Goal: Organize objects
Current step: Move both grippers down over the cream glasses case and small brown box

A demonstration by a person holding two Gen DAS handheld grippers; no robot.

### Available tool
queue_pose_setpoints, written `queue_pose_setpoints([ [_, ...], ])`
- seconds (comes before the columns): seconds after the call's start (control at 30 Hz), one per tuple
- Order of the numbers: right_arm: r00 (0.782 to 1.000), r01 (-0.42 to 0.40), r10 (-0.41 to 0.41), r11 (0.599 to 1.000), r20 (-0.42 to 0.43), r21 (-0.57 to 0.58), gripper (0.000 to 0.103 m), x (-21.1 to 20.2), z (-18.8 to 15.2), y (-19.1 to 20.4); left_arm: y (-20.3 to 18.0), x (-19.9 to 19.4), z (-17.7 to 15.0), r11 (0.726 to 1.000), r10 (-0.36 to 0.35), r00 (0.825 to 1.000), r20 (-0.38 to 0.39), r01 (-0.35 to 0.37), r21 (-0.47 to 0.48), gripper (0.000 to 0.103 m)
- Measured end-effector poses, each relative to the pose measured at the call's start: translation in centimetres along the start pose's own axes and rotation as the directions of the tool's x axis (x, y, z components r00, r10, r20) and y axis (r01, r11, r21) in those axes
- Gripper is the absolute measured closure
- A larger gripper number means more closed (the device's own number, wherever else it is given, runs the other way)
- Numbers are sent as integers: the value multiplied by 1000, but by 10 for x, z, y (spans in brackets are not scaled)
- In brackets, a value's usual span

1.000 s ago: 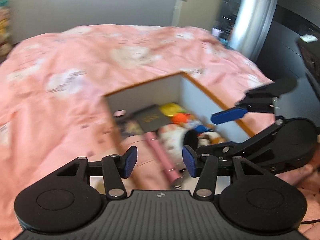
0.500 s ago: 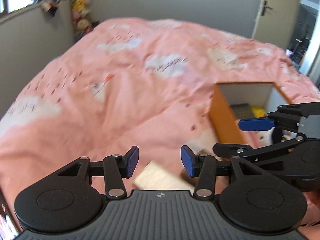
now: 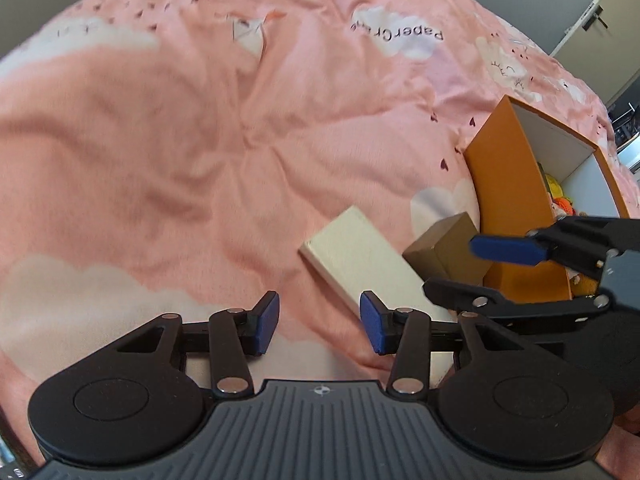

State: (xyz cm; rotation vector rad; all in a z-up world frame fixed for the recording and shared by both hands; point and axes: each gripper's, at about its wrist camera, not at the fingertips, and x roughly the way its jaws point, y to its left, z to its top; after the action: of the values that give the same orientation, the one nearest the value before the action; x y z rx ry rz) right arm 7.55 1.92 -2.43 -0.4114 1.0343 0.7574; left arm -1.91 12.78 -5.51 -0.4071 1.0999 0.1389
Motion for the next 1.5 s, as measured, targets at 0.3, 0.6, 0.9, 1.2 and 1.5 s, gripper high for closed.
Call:
queue_pose_setpoints([
  [0.3, 992, -61, 53, 995, -113, -74, 59, 28, -3, 27, -3, 15, -4, 999, 40, 999, -33, -39, 37, 53],
  [0.6, 989, -7, -10, 994, -149, -111, 42, 50, -8, 34, 0, 31, -4, 997, 53, 997, -63, -50, 54, 54],
  [0.9, 987, 39, -53, 995, -150, -94, 47, 56, -8, 27, 0, 29, -2, 998, 38, 998, -48, -36, 53, 59],
  [1.2, 994, -4, 10, 999, -111, 53, 68, 33, -8, 7, 1, 12, 1, 998, 31, 999, 19, -32, 49, 65],
  [1.5, 954, -277, 298, 925, -42, 261, 73, 22, 3, -9, 2, 3, 4, 998, 46, 998, 46, -48, 36, 70],
])
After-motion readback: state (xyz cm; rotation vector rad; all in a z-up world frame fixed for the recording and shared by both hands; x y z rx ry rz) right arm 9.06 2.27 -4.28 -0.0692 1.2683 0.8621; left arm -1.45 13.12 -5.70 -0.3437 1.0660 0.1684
